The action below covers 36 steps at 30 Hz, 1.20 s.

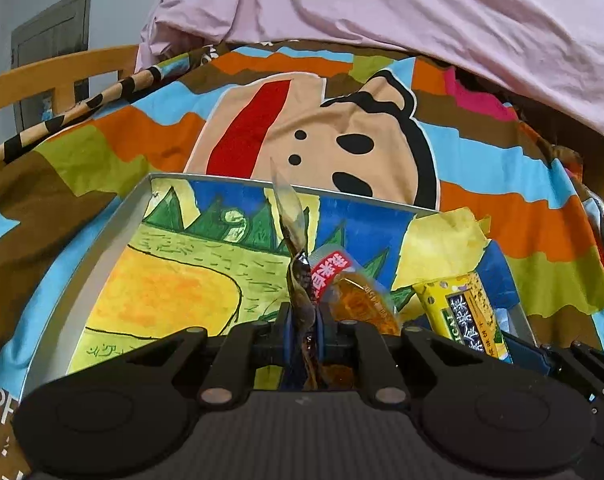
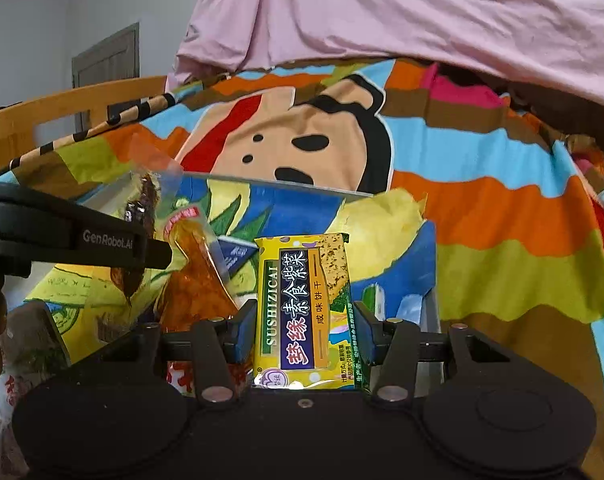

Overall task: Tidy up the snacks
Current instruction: 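Lower the jerky stick into the tray with the left tool while the right tool lowers the yellow pack in, then open both tools and withdraw them from the tray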

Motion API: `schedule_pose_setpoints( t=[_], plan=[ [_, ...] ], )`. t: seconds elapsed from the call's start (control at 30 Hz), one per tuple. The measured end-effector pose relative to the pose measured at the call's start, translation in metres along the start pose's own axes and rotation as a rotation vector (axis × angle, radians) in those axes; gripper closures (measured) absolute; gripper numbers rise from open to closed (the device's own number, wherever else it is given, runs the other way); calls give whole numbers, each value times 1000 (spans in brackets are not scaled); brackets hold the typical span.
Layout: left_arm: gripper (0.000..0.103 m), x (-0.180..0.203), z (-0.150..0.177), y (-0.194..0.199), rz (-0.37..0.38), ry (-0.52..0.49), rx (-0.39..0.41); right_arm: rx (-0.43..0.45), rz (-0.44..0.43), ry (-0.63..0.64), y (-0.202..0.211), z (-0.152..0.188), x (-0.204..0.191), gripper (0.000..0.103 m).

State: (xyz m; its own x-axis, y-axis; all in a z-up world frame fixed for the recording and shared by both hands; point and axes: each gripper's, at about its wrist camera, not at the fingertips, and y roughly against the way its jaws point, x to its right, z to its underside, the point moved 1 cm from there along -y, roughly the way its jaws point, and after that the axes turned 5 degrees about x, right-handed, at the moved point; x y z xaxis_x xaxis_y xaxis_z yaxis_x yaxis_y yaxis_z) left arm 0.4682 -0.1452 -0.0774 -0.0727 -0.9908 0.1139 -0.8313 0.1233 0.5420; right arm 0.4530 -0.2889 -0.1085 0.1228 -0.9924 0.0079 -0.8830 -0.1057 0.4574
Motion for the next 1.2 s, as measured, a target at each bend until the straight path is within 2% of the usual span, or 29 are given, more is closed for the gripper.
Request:
schedule_pose_setpoints(
  t=[0.07,0.13,0.2,0.27,0.33,0.4,0.5,0.6,0.67,0.77,0.93,1.2],
  plan=[
    [91,-2,-1,0,1,7,-5,-6,-10,-7,-1,0,0,51],
    [83,-4,-1,1,-5,20,-6,-3,-17,-4,0,0,0,49],
    [56,-7,-1,4,7,34,-8,7,-17,4,2,-1,-1,48],
    [44,-8,-2,9,14,38,8,13,-14,14,4,-1,-2,44],
    [38,-9,-3,14,21,32,21,21,-7,16,6,-3,-2,43],
    [27,-10,-5,20,25,33,34,38,-3,6,10,-6,-1,38],
    [15,-14,-10,33,22,41,70,79,-5,-11,20,-12,2,26],
    [7,-19,-15,50,19,52,112,120,-10,-22,33,-20,3,14],
    [1,-25,-19,64,6,64,149,145,-19,-27,41,-24,3,2],
    [1,-34,-25,90,-14,105,218,200,-22,-37,59,-28,3,1],
    [0,-48,-28,129,-33,149,277,277,-42,-38,95,-32,-1,1],
    [0,-59,-11,191,-33,89,346,386,-13,42,161,-30,-23,1]
  ],
)
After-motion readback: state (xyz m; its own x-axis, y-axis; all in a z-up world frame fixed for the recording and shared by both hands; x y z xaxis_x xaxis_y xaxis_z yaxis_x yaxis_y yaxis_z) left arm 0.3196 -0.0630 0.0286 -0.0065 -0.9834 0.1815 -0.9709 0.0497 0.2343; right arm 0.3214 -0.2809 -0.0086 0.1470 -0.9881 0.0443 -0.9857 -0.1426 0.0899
